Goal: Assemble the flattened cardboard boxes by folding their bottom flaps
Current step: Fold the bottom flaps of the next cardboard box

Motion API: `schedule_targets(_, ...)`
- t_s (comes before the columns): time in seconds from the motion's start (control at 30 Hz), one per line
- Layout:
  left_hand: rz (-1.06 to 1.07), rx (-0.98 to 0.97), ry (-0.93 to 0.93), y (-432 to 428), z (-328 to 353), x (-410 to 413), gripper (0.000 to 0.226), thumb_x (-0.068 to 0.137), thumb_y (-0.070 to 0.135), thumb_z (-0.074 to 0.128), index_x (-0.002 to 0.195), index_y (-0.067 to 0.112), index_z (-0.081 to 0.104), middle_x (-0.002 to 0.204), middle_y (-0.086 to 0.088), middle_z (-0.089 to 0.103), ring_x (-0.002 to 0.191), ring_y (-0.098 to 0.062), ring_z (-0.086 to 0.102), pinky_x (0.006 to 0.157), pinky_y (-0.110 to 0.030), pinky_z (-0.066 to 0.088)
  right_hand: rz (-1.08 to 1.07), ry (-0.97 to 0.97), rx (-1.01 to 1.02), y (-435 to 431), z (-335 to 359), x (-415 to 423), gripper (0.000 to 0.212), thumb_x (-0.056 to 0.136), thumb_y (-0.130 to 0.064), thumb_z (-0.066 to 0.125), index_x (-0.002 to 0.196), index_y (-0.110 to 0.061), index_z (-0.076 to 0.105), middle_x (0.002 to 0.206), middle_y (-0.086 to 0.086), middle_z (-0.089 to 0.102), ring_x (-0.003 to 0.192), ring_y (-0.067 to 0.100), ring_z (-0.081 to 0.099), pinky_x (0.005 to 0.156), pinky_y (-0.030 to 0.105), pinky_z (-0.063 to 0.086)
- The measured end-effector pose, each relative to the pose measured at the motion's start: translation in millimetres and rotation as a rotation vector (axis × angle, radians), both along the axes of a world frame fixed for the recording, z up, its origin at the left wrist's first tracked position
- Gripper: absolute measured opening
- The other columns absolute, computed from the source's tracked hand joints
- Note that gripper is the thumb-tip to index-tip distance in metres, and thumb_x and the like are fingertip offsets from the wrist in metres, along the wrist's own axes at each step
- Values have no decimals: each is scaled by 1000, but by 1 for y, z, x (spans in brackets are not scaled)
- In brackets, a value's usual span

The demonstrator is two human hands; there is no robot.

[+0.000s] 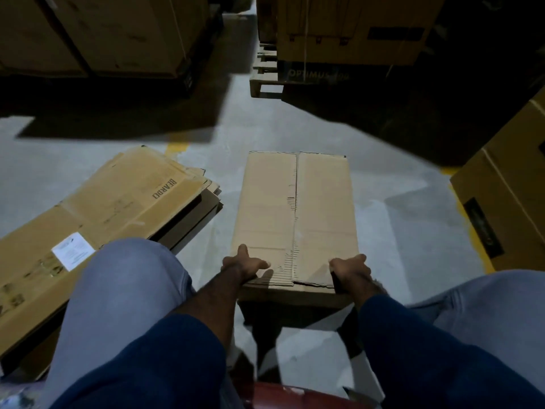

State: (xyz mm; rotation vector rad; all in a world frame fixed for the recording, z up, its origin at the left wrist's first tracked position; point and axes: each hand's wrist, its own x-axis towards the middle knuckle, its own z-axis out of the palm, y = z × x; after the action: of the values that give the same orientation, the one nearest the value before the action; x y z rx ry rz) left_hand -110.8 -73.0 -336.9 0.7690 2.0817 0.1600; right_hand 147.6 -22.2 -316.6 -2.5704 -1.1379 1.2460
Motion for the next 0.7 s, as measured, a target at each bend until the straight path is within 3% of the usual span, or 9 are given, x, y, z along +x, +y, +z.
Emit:
schedule_targets(0.1, 2, -58, -59, -12, 6, 1, 75, 71, 47, 84, 124, 21, 37, 122, -12, 49, 115, -35, 54, 91, -38, 49, 22, 20, -17, -23, 9, 3, 59, 91, -33, 62, 137, -9, 35, 135, 13, 47, 130, 36, 47, 94, 36, 39)
schedule_targets(0.17, -26, -91, -106, -19, 14, 5, 78, 78, 36, 84, 133, 14, 34, 128, -16, 53, 112, -33, 55, 85, -39, 48, 12, 79, -87, -29, 15, 5, 71, 85, -28, 67, 144, -6, 33, 139, 16, 48, 130, 35, 48, 98, 37, 41)
schedule_targets(0.2, -43, -110, -98, -23, 20, 10, 75, 84, 29, 81, 138, 9, 33, 133, -17, 52, 113, -33, 54, 81, -38, 45, -23, 123, -139, -32, 20, 5, 77, 76, -25, 72, 142, -5, 37, 131, 13, 55, 122, 34, 55, 95, 36, 45)
schedule_targets(0.23, -70, -108, -68, -26, 26, 13, 71, 88, 24, 78, 141, 5, 36, 136, -18, 52, 114, -32, 55, 79, -38, 43, -42, 154, -156, -33, 25, 4, 72, 71, -24, 73, 135, -4, 45, 118, 12, 62, 108, 32, 62, 94, 37, 52)
schedule_targets(0.3, -112, -68, -10, -28, 35, 18, 57, 90, 25, 76, 135, 0, 52, 134, -16, 59, 110, -29, 60, 77, -33, 46, 57, 156, -106, -30, 35, -1, 40, 85, -29, 68, 114, -2, 59, 104, 13, 66, 91, 31, 63, 85, 38, 59)
schedule_targets(0.4, -160, 13, -10, -28, 42, 29, 41, 94, 28, 70, 123, -1, 65, 125, -12, 63, 112, -30, 64, 78, -31, 49, 224, 201, 51, -25, 59, -21, 46, 95, -33, 67, 127, -1, 60, 125, 16, 63, 104, 34, 62, 72, 34, 53)
schedule_targets(0.47, -149, 82, -113, -29, 53, 44, 22, 98, 21, 65, 107, 1, 68, 108, -15, 66, 91, -27, 68, 68, -30, 48, 236, 350, 109, -26, 71, -32, 41, 95, -31, 69, 124, -3, 62, 116, 12, 64, 102, 30, 62, 70, 33, 51)
schedule_targets(0.53, -64, 134, -266, -37, 67, 60, 12, 99, 13, 60, 87, 11, 60, 84, -10, 58, 65, -17, 55, 59, -25, 40, 205, 471, 89, -30, 74, -39, 29, 96, -29, 67, 113, -6, 65, 105, 10, 64, 91, 26, 61, 70, 30, 45)
schedule_targets(0.7, 69, 80, -505, -45, 68, 82, 20, 102, 38, 55, 98, 18, 56, 82, -3, 54, 76, -17, 53, 68, -29, 37, 123, 545, 66, -37, 74, -30, 23, 99, -26, 59, 106, -6, 68, 90, 10, 67, 74, 23, 62, 62, 29, 44)
